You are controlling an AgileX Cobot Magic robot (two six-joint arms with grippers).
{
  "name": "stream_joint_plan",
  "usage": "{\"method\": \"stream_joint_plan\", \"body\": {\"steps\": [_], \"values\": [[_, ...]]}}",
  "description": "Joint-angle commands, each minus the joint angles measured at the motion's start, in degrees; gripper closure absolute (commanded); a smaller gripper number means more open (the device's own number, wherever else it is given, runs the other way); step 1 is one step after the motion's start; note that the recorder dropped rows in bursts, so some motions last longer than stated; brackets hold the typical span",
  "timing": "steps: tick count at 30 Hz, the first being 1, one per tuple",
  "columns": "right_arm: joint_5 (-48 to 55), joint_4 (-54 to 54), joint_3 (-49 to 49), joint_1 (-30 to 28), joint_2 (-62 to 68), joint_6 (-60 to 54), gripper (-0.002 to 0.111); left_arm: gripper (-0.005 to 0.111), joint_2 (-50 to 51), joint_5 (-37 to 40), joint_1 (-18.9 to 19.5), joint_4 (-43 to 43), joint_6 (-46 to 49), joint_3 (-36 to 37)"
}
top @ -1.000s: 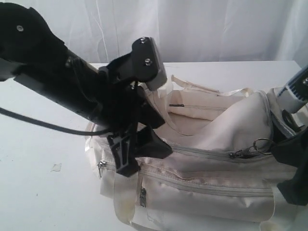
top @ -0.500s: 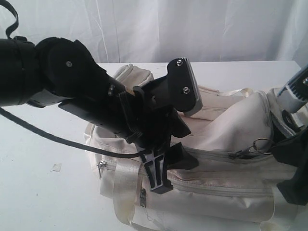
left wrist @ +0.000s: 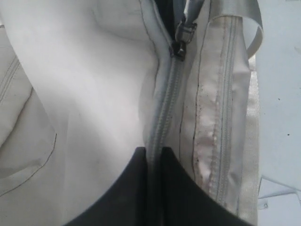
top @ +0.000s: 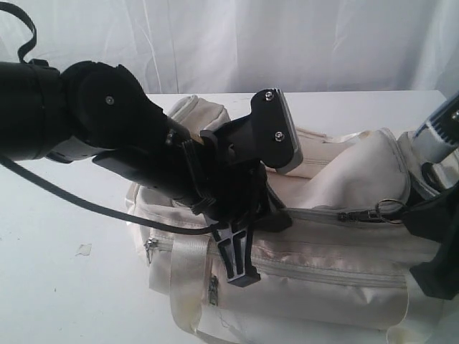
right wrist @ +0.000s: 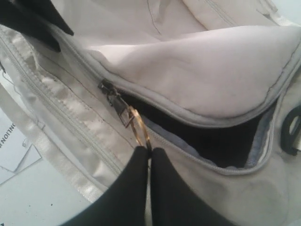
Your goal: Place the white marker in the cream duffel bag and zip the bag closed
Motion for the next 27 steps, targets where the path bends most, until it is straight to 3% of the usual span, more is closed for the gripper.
{"method": "stream_joint_plan", "body": {"steps": [1,15,27], "values": [[-0.8,0.1,-0.1,0.0,-0.4,-0.2,0.108,0.107,0.1,1.1,-0.4,-1.1,-0.1,0.3],[3.4,-6.2,-0.1,0.0,-0.4,2.5,0.108,0.107,-2.8,6.4,-0.2,14.2,-11.2,0.3],[2.2,-7.7,-0.1,0.0,-0.4,2.8,0.108,0.107,-5.7,11.6,5.7,16.5,-14.4,0.3]]}}
